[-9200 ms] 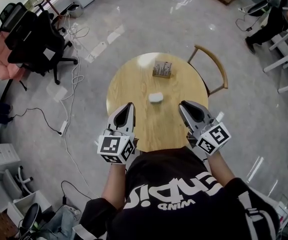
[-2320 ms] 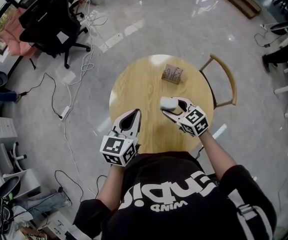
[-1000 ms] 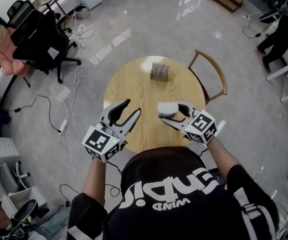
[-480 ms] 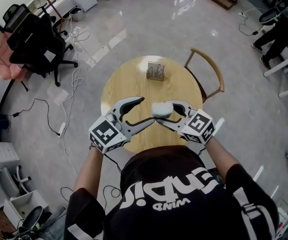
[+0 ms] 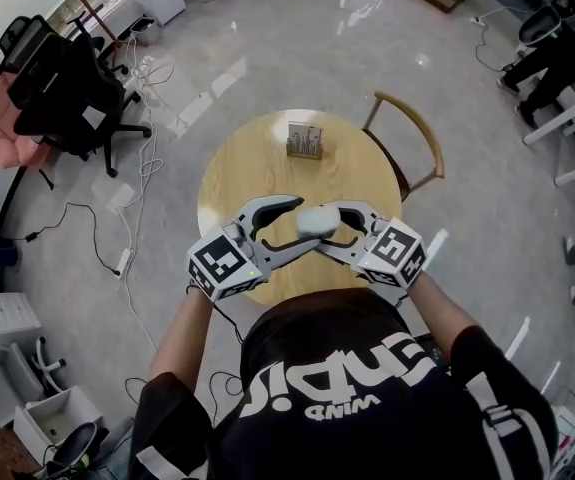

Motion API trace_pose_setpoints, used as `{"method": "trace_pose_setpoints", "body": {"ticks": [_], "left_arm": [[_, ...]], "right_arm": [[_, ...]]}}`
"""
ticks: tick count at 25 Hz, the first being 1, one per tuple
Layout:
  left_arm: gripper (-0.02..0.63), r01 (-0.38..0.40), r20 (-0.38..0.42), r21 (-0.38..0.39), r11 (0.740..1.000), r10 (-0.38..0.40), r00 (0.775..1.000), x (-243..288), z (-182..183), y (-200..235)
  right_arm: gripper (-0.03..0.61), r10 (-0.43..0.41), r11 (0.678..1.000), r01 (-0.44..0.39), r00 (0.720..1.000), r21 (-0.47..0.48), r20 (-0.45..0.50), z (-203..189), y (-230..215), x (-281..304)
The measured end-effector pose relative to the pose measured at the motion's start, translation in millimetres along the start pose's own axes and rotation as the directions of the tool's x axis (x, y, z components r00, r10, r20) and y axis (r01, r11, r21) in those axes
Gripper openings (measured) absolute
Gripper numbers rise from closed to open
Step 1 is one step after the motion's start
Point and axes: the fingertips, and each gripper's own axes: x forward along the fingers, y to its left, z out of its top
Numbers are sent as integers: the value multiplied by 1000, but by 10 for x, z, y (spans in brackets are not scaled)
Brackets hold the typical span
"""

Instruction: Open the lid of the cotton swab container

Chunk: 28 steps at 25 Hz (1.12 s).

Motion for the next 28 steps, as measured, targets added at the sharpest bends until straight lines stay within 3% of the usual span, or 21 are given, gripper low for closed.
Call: {"method": "trace_pose_setpoints", "body": {"ticks": [9, 18, 28], "left_arm": [[263, 44, 20, -62, 997, -43, 999, 97, 23, -5], [247, 52, 24, -46, 998, -51, 998, 125, 29, 42], [244, 59, 10, -152, 987, -58, 998, 96, -34, 77]], "right_arm": [[255, 5, 1000, -5, 1000, 4, 5, -11, -5, 13], [252, 2, 1000, -2, 1000, 19, 8, -16, -26, 47], [250, 11, 1000, -11, 1000, 26, 10, -56, -6, 92]]}}
